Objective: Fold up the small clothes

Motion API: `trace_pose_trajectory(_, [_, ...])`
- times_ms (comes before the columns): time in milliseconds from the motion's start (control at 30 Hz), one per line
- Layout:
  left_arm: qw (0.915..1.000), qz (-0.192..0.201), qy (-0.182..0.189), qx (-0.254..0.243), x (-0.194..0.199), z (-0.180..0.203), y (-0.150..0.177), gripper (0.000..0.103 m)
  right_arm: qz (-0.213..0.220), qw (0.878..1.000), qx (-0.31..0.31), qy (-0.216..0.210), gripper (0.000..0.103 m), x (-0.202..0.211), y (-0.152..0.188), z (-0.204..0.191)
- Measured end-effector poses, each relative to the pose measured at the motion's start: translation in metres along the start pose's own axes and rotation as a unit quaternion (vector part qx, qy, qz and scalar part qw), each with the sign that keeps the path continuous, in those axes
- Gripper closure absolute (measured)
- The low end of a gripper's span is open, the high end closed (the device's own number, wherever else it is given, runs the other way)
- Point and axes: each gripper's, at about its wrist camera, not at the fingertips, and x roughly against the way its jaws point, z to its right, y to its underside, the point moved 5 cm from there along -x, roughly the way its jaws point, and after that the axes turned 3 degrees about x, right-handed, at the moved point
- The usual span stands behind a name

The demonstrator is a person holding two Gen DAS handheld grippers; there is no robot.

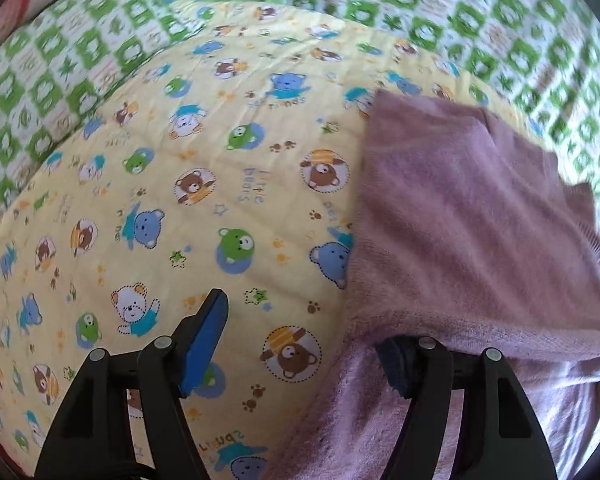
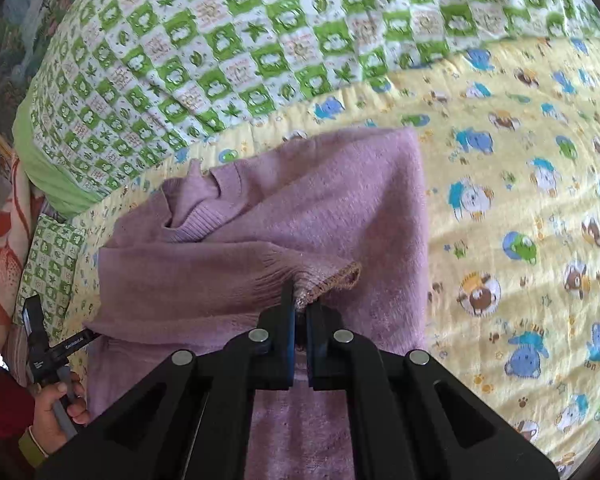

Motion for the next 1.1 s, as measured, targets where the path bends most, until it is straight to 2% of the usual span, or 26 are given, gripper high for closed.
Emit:
trace_pose_trajectory(133, [1.0000, -0.003, 0.000, -0.007, -0.002, 0.004, 0.000, 0.033, 0.019, 0.999, 0.032, 0.001, 0.098, 0.002, -0.007, -0.011])
trace_pose_trajectory(467, [0.9992, -0.026, 0.000, -0.032, 0.000, -0.013, 0.029, 0.031, -0.062, 0.996, 0.033, 0.054, 0.097, -0.036, 0.037, 0.023])
trace_pose_trajectory(567, [0.9975, -0.037, 0.013, -0.058, 0.010, -0.017, 0.039, 0.033, -0.068, 0.996, 0.017, 0.054, 0.081, -0.031, 0.036, 0.025])
trace_pose_trajectory(600, [0.9968, -0.042, 0.023, -0.064, 0.015, -0.020, 0.041, 0.033, -0.068, 0.996, 0.015, 0.051, 0.077, -0.027, 0.035, 0.024])
trace_pose_trajectory(633, [0.9952, -0.050, 0.048, -0.070, 0.023, -0.022, 0.044, 0.033, -0.065, 0.997, 0.017, 0.049, 0.072, -0.021, 0.033, 0.022])
trace_pose_trajectory(700, [0.9895, -0.057, 0.108, -0.078, 0.039, -0.022, 0.044, 0.033, -0.054, 0.997, 0.028, 0.051, 0.061, -0.008, 0.027, 0.018])
trace_pose_trajectory(733, [0.9838, -0.055, 0.143, -0.093, 0.050, -0.017, 0.041, 0.033, -0.046, 0.997, 0.035, 0.049, 0.060, -0.002, 0.022, 0.016])
trace_pose_trajectory(800, [0.9746, -0.046, 0.174, -0.133, 0.064, -0.003, 0.030, 0.032, -0.034, 0.998, 0.050, 0.034, 0.060, 0.006, 0.008, 0.012])
trace_pose_trajectory(900, [0.9597, -0.018, 0.189, -0.207, 0.074, 0.040, -0.004, 0.024, -0.030, 0.995, 0.094, 0.016, 0.059, 0.002, -0.021, -0.001])
trace_pose_trajectory(1000, [0.9478, -0.010, 0.199, -0.249, 0.059, 0.088, -0.043, 0.020, -0.026, 0.990, 0.139, -0.005, 0.057, -0.014, -0.057, -0.014])
trace_pose_trajectory(1067, [0.9420, -0.017, 0.198, -0.271, 0.041, 0.119, -0.067, 0.020, -0.026, 0.986, 0.163, -0.011, 0.049, -0.029, -0.079, -0.019])
trace_pose_trajectory(1100, [0.9398, -0.022, 0.192, -0.282, 0.031, 0.134, -0.078, 0.019, -0.029, 0.984, 0.175, -0.020, 0.041, -0.038, -0.087, -0.022])
